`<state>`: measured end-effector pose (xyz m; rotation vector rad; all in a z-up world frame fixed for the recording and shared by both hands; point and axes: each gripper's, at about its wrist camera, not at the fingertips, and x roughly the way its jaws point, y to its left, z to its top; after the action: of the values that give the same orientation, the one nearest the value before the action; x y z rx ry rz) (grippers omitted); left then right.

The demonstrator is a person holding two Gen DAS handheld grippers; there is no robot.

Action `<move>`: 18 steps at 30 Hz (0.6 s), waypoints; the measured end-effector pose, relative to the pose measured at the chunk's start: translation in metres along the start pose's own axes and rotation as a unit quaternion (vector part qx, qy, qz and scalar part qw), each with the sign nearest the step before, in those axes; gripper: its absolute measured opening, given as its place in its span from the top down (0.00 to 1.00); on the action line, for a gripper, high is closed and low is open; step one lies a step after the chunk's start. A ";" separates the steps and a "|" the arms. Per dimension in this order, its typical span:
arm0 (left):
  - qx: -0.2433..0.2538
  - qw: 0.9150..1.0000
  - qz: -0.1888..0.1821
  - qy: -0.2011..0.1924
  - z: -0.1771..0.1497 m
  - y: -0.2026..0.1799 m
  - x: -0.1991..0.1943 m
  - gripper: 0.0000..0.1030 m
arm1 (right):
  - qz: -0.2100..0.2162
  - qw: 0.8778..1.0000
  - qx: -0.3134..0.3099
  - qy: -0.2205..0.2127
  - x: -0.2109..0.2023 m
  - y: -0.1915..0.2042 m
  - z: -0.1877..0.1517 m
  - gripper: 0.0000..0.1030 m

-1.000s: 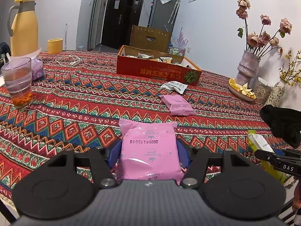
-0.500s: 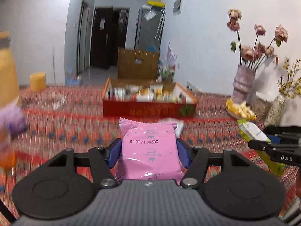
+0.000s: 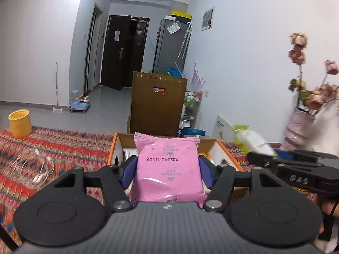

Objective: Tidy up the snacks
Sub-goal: 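Lift both held packets and carry them over the orange box, then lower both packets into the box and open both tools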

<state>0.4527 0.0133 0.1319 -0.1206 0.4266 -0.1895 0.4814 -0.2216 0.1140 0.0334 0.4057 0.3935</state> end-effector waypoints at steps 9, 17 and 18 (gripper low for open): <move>-0.036 0.996 0.000 0.080 0.004 0.016 0.131 0.39 | -0.014 0.993 0.030 0.114 0.159 -0.018 -0.015 0.65; -0.022 0.991 -0.003 0.135 -0.030 0.016 0.188 0.38 | -0.072 0.981 0.009 0.181 0.206 -0.035 -0.048 0.64; -0.021 0.992 -0.001 0.127 -0.033 0.016 0.188 0.35 | -0.069 0.982 0.012 0.176 0.206 -0.036 -0.051 0.64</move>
<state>0.6090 -0.0124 0.0250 -0.1392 0.6841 -0.1987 0.6487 -0.1789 -0.0144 -0.0413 0.7589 0.2563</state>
